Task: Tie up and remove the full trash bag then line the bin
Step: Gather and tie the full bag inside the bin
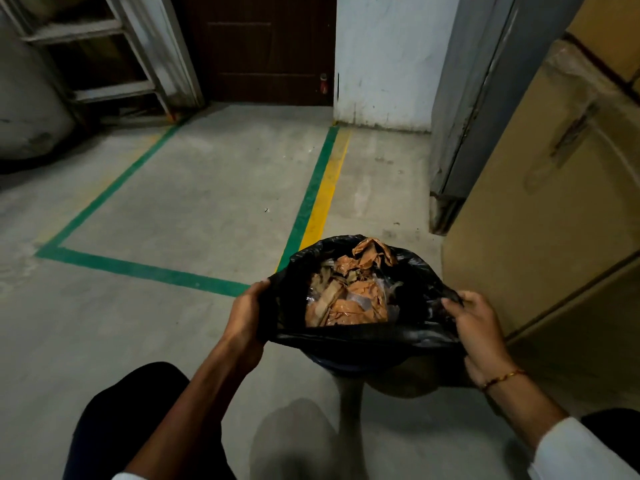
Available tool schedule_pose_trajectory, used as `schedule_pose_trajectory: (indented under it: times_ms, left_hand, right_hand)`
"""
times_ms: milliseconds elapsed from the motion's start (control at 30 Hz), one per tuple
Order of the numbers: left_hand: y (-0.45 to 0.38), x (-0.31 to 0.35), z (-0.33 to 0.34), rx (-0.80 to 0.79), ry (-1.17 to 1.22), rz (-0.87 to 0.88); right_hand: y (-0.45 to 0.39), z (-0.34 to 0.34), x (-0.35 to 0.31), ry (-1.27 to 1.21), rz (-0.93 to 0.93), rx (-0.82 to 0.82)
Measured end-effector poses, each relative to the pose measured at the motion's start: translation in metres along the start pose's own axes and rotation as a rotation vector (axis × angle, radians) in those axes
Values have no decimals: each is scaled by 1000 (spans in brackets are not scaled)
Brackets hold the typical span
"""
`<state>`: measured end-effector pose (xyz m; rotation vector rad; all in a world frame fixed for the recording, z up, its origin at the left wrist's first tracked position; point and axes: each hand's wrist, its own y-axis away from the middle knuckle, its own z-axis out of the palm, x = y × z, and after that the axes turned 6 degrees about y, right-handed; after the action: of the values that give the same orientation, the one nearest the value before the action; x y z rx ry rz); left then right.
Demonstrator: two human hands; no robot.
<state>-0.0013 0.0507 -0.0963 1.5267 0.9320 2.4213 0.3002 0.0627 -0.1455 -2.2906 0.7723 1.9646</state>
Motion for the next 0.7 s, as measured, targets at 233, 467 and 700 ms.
schedule_pose_trajectory:
  times_ms: [233,467,700]
  left_hand:
    - [-15,0,-11,-118,47,-65]
    - [-28,-1,-8,-28,86,120]
    - [-28,-3,-2,33,63,283]
  right_hand:
    - [-15,-20,-24,-310,587,-409]
    - [-22,-19,-22,-359,316,-347]
    - [-24,-15,-22,-375,149,-319]
